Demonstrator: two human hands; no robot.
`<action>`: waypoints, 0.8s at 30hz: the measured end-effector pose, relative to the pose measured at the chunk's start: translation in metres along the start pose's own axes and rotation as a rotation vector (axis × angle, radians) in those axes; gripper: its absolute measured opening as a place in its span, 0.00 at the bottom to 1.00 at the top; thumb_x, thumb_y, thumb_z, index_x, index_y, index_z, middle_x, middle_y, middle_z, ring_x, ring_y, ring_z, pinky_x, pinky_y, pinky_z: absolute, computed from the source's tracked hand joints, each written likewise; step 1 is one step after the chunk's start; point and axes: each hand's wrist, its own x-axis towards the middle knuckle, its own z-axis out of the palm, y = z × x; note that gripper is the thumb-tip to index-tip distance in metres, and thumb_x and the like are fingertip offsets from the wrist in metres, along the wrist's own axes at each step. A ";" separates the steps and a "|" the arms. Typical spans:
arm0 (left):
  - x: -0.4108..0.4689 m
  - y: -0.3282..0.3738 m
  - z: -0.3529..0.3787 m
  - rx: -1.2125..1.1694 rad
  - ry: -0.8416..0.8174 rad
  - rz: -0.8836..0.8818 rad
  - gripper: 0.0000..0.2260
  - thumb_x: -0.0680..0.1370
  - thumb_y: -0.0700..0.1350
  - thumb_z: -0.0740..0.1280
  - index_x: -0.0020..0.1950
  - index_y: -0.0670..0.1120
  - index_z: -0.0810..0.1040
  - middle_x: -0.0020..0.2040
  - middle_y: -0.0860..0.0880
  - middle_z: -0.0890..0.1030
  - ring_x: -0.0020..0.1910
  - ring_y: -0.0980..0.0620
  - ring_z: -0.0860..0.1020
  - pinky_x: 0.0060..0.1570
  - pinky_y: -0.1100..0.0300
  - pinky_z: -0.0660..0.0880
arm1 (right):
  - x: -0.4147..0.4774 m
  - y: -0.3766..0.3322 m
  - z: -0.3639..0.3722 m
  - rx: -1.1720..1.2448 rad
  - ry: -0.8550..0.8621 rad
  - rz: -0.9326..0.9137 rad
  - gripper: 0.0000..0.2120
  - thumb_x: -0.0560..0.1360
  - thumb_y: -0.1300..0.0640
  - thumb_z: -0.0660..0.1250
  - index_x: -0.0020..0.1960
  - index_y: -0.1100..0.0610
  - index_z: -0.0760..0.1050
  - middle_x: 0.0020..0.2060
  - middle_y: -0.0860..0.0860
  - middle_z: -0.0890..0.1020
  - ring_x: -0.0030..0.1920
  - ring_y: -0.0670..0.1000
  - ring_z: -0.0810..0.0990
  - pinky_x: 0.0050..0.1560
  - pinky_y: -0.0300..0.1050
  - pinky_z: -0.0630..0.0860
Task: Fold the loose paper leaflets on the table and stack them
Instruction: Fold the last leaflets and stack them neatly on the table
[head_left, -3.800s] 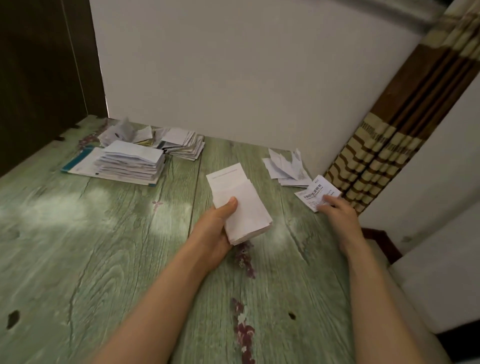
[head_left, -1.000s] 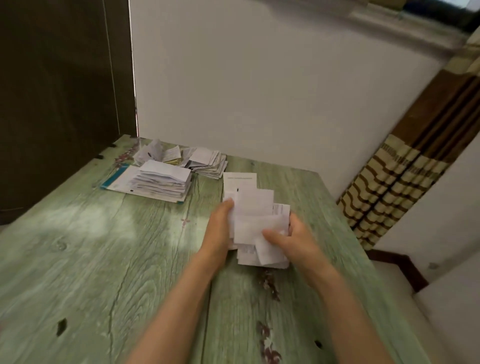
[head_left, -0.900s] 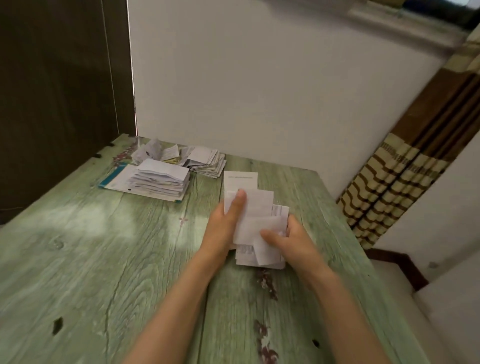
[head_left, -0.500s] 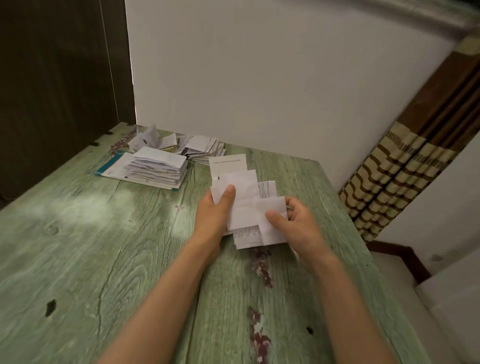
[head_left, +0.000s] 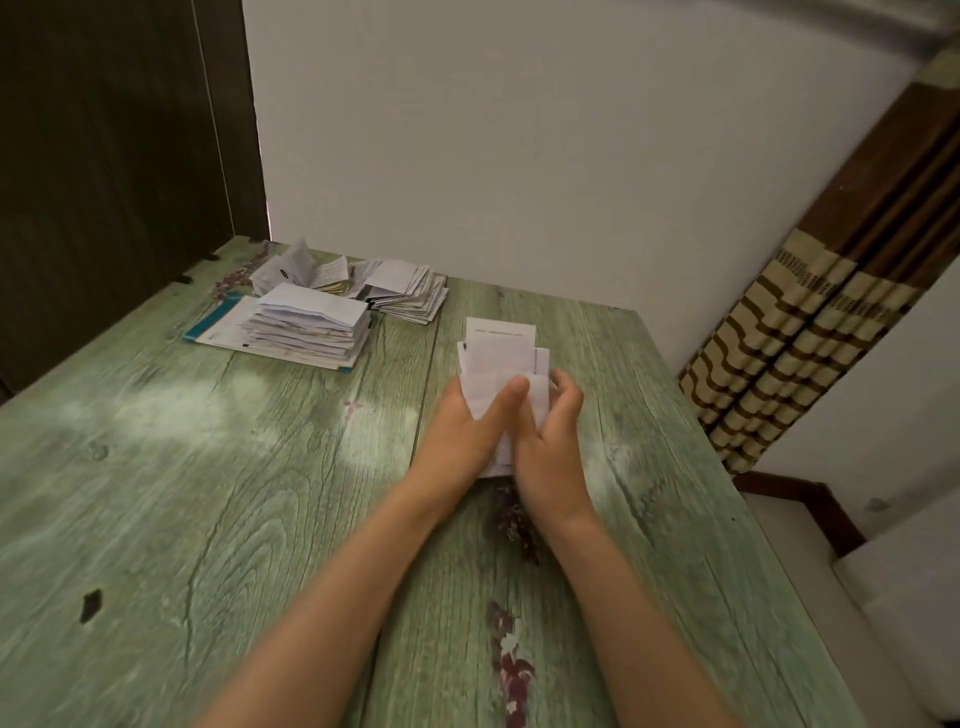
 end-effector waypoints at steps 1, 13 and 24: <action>0.001 -0.001 0.000 0.043 0.004 0.009 0.16 0.74 0.52 0.66 0.58 0.47 0.73 0.48 0.54 0.81 0.43 0.62 0.80 0.36 0.74 0.74 | -0.001 0.002 -0.001 0.009 -0.022 0.011 0.24 0.79 0.53 0.60 0.71 0.57 0.56 0.58 0.47 0.74 0.57 0.47 0.76 0.53 0.37 0.77; 0.005 0.009 -0.010 0.090 0.051 0.160 0.16 0.74 0.29 0.66 0.51 0.50 0.72 0.46 0.54 0.78 0.41 0.67 0.78 0.40 0.71 0.75 | 0.002 -0.019 -0.015 0.161 -0.012 -0.120 0.10 0.77 0.65 0.64 0.54 0.53 0.68 0.49 0.50 0.78 0.44 0.39 0.79 0.43 0.36 0.78; 0.002 -0.011 -0.004 0.201 0.031 0.094 0.30 0.72 0.37 0.65 0.71 0.47 0.55 0.62 0.43 0.72 0.57 0.48 0.75 0.51 0.63 0.77 | 0.001 0.004 0.000 0.113 -0.170 0.011 0.23 0.81 0.64 0.56 0.72 0.55 0.52 0.63 0.56 0.71 0.61 0.52 0.74 0.57 0.37 0.76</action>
